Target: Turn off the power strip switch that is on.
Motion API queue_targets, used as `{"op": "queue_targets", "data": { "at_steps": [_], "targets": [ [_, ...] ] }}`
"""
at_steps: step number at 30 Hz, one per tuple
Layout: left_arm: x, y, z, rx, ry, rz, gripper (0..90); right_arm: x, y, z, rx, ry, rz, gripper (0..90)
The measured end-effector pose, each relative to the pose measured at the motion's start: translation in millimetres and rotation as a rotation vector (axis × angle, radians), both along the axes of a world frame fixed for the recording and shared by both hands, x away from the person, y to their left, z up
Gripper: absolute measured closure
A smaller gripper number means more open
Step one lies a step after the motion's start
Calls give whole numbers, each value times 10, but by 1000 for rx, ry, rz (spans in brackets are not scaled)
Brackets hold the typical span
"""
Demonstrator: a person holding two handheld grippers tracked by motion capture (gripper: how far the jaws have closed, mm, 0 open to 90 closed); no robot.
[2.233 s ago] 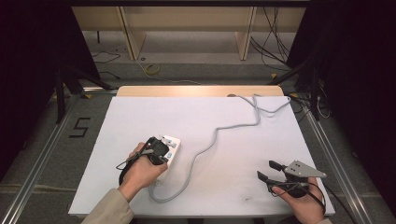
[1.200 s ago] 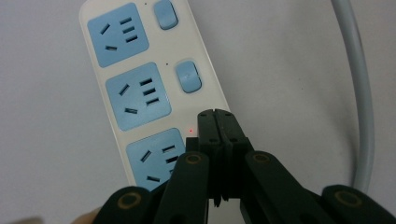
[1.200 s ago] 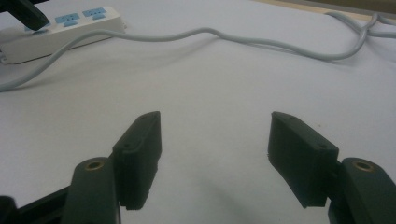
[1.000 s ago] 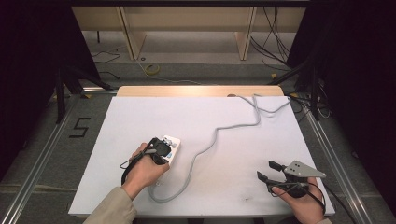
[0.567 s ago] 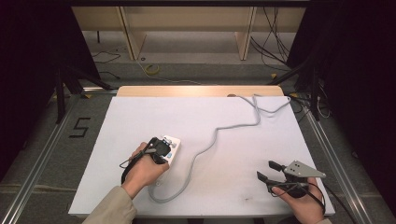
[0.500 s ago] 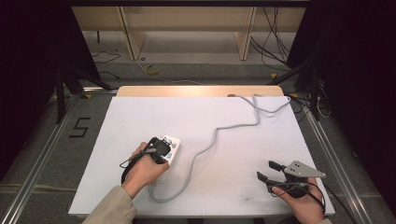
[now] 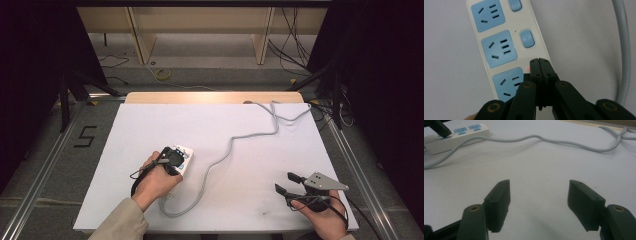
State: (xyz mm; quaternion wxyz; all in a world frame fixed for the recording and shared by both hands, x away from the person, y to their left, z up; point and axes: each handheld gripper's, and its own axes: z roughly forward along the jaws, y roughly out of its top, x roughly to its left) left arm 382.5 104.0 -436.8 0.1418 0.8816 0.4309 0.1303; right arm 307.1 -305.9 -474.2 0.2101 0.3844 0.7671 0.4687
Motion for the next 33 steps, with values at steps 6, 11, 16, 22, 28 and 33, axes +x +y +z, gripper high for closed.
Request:
{"op": "queue_targets", "data": {
  "at_steps": [6, 11, 16, 22, 28, 33],
  "targets": [
    [8, -12, 2, 6, 7, 2, 896, 0, 0, 0, 0, 0, 0, 359],
    [19, -9, 5, 3, 16, 10, 896, -4, 2, 1, -1, -1, 2, 359],
    [24, -8, 4, 3, 21, 10, 896, -3, 6, 0, -1, 0, 3, 359],
    [35, -3, 7, 5, 29, 6, 897, -4, 6, -1, -6, 1, 5, 359],
    [30, -17, -1, 14, 26, 7, 897, -4, 8, -2, -6, 1, 5, 359],
    [26, -4, -5, -1, 23, 11, 897, -5, 9, -1, -8, -2, 7, 359]
  ]
}}
